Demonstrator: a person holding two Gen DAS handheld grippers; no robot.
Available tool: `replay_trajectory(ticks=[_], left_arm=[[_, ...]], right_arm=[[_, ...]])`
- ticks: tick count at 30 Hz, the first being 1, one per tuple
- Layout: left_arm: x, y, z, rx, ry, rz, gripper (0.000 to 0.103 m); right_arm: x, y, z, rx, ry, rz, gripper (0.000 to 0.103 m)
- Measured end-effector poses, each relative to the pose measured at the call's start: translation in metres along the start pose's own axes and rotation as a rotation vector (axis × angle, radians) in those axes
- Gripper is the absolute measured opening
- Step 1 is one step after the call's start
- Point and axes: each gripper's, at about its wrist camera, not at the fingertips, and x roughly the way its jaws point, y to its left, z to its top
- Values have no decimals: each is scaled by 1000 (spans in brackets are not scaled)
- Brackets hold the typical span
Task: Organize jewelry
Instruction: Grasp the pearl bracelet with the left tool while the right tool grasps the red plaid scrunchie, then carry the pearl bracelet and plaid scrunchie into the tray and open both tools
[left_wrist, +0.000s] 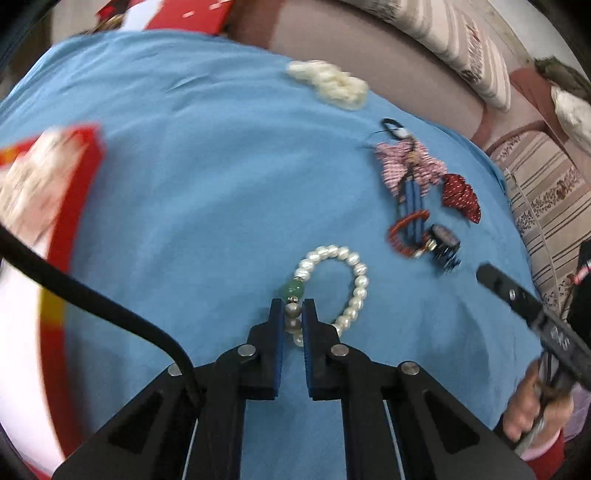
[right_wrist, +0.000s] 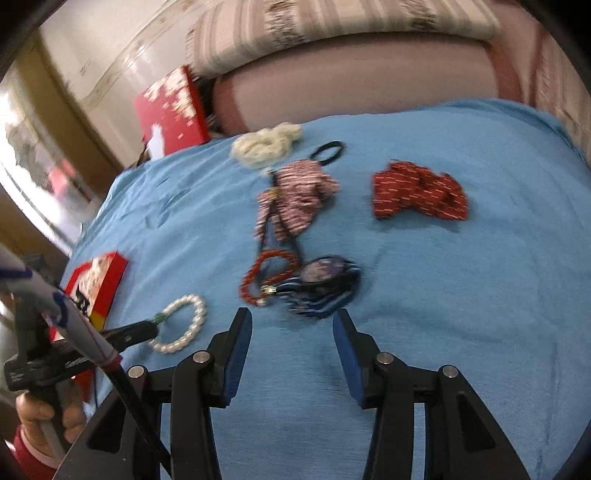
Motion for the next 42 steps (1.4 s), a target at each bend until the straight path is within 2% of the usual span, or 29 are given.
replay_trajectory(ticks=[4,10,17,19,22,25,29,33,35,37,38,39,40,41,42], left_arm=[[-5,20,-8,-30,-14,-46,9],[-1,15,-7,3,-37,-45,9],[3,11,-5,18,-45,-69,18],[4,7,-5,39,-49,-67,25],[5,-2,-5,79,-60,-59,36],[6,-9,-7,112,-70,-36,40],[7,-11,-9,129,-80,-24,40],[7,-4,-6,86,-79,-55,36],[7,-3,-5,81,-80,-62,36],[7,-5,-6,87,-86,-57,36],[7,-6,-7,93,-89,-50,36],[7,-9,-7,101,-92,-41,36],[7,-11,-9,105,-95,-33,26],[8,-13,-8,111,-93,-25,12],[9,-13,-7,102,-74,-48,9]], right_arm=[[17,28,-1,-62,30,0,49],[38,48,16,-92,25,-47,49],[50,22,67,-9,-29,-153,49],[57,18,81,2,-27,-169,49],[72,6,104,48,-9,-174,49],[77,-13,121,167,-15,-138,49],[63,-35,118,276,-47,-75,49],[64,-37,104,239,-4,-71,48],[73,-33,99,192,18,-109,48],[83,-29,98,179,36,-106,47],[90,-26,99,179,49,-91,41],[94,-26,98,173,59,-90,26],[97,-23,100,161,61,-110,21],[96,-20,102,145,55,-125,11],[94,-18,104,140,52,-126,8]])
